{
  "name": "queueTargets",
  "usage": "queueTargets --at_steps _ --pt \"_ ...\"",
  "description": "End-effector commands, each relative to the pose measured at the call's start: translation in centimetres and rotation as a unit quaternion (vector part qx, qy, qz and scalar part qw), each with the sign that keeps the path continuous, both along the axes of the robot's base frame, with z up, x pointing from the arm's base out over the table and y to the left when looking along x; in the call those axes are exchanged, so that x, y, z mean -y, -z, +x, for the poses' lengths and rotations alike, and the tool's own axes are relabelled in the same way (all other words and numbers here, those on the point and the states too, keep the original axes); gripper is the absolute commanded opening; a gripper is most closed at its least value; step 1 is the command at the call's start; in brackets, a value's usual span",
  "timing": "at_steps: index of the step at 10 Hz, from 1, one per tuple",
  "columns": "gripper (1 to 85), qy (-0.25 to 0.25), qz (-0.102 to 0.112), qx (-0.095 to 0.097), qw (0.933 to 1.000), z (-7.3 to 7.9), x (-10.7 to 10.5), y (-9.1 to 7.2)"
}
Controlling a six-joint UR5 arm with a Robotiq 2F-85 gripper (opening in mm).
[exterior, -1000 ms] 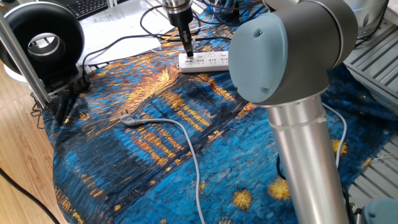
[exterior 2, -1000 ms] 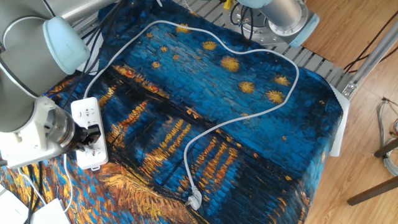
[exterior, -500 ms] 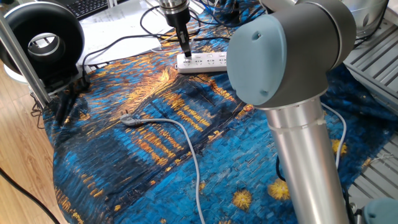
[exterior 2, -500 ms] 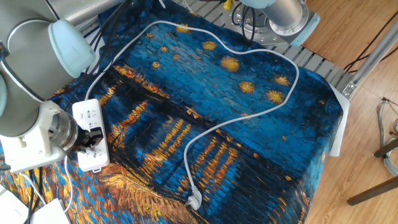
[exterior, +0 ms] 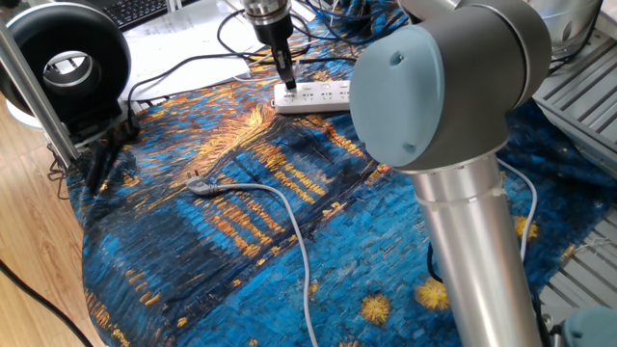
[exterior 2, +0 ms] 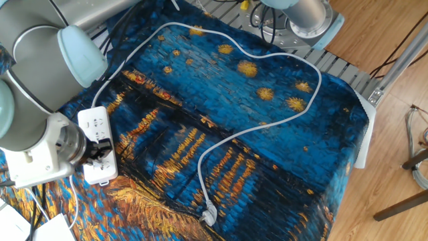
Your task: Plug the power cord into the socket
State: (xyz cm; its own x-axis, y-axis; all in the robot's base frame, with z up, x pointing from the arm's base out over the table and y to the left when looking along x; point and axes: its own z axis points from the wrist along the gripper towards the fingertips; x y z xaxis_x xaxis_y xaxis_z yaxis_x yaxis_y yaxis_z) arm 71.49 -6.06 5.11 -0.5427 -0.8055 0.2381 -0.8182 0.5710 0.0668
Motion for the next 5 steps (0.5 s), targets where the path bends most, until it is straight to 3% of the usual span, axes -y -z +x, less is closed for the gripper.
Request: queueTargets --at_steps 1,5 --pt "1.3 0.002 -0.013 0.002 0.9999 -0.01 -0.06 -0.48" --pt "1.3 0.009 -0.029 0.001 0.9995 -0.36 0.41 -0.38"
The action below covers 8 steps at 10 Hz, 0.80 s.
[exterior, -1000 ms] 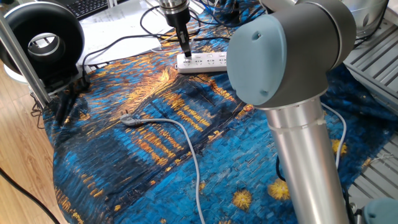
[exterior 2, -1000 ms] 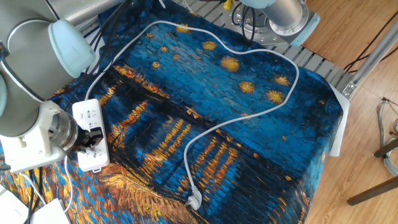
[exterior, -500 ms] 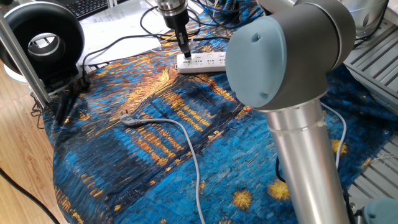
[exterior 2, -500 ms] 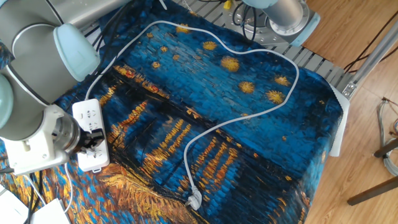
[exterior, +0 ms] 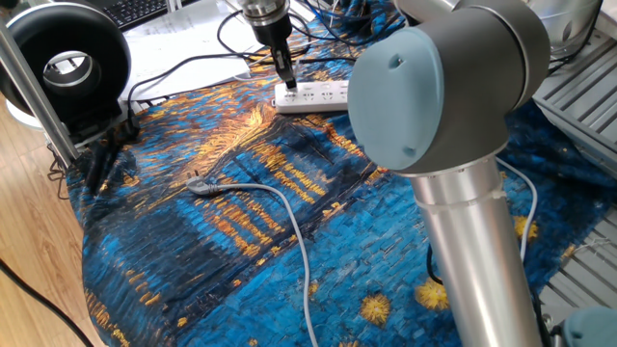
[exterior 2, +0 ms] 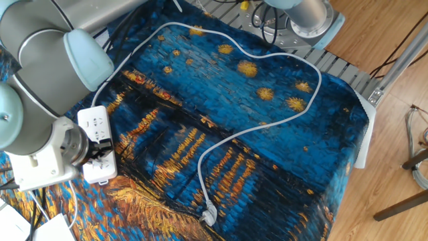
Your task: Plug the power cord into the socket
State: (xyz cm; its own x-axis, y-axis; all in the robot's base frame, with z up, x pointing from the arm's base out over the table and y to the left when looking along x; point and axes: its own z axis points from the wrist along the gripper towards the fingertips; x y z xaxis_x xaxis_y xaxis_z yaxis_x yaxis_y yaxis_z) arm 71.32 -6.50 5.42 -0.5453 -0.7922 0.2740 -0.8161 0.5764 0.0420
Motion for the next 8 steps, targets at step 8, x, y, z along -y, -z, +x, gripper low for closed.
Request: queueTargets --at_steps 8 --pt "1.3 0.007 -0.025 -0.010 0.9996 -2.2 0.1 -2.2"
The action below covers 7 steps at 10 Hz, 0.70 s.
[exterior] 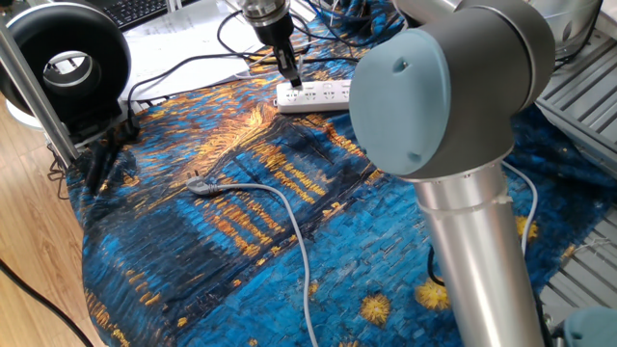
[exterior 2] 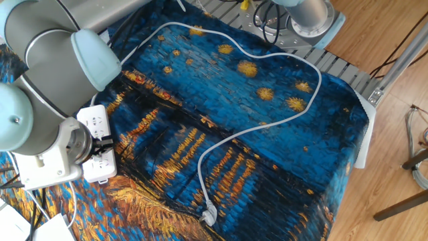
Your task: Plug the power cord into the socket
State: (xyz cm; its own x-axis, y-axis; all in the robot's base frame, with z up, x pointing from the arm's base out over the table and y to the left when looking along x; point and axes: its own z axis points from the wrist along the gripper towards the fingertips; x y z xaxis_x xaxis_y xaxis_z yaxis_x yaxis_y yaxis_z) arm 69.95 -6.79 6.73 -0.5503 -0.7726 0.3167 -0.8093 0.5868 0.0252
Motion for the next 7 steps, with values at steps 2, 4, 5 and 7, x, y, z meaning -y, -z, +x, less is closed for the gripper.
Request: queueTargets --at_steps 2,4,5,7 --pt "1.3 0.017 -0.024 0.012 0.9995 -1.1 -0.5 -0.8" --pt "1.3 0.017 -0.039 0.038 0.9984 0.0 0.0 -0.9" --pt "1.3 0.012 -0.040 0.051 0.9979 0.7 0.1 -0.8" --pt "1.3 0.003 -0.028 0.053 0.9982 1.2 -0.7 -0.1"
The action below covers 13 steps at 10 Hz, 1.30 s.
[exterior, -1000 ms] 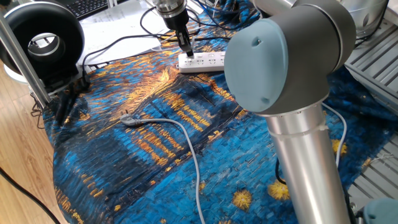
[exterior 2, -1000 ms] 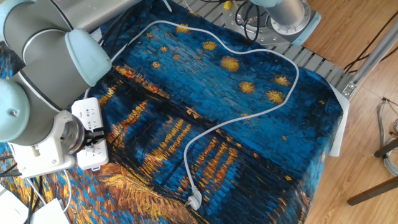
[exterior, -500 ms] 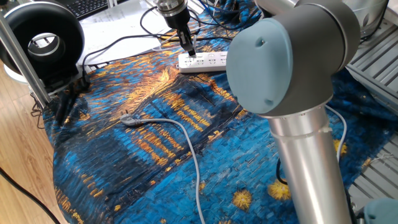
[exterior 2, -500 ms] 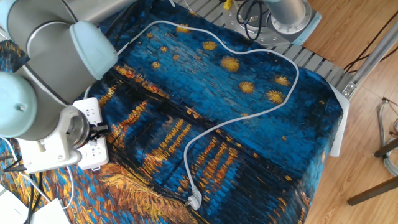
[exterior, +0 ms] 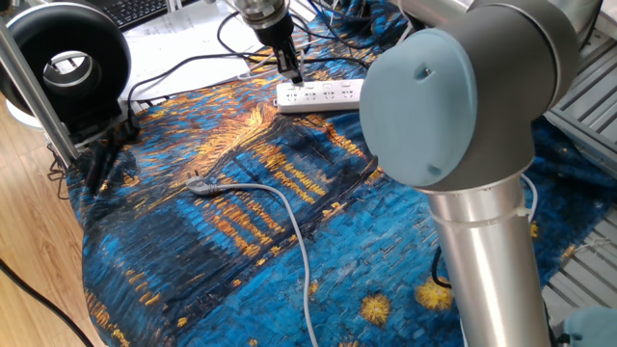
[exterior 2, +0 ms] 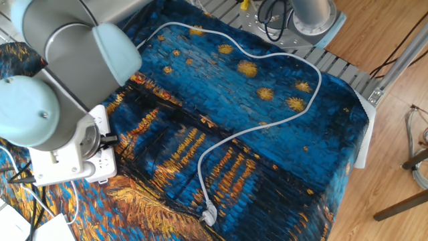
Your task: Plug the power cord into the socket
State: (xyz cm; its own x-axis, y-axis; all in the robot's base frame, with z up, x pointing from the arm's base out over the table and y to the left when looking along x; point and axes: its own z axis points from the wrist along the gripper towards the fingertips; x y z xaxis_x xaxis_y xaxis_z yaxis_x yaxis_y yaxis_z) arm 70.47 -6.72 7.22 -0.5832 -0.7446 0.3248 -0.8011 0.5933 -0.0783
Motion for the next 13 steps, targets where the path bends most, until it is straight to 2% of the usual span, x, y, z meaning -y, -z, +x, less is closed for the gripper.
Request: queueTargets --at_steps 1,3,5,7,8,9,10,11,13 --pt "1.3 -0.003 0.010 0.014 0.9998 0.7 -0.8 0.5" --pt "1.3 -0.011 0.010 0.017 0.9998 1.0 0.0 0.0" --pt "1.3 -0.052 -0.043 0.008 0.9977 1.4 3.2 -1.0" --pt "1.3 -0.057 -0.026 -0.005 0.9980 0.8 2.5 -0.8" --pt "1.3 -0.056 -0.030 -0.012 0.9979 0.4 2.7 -0.9" --pt "1.3 -0.056 -0.043 -0.013 0.9974 0.6 3.1 -1.2" --pt "1.3 -0.055 -0.053 -0.014 0.9970 1.2 2.2 -1.3" --pt "1.3 -0.060 -0.057 -0.017 0.9964 1.6 1.7 -1.1" --pt "1.3 -0.060 -0.049 -0.019 0.9968 1.6 1.1 -0.9"
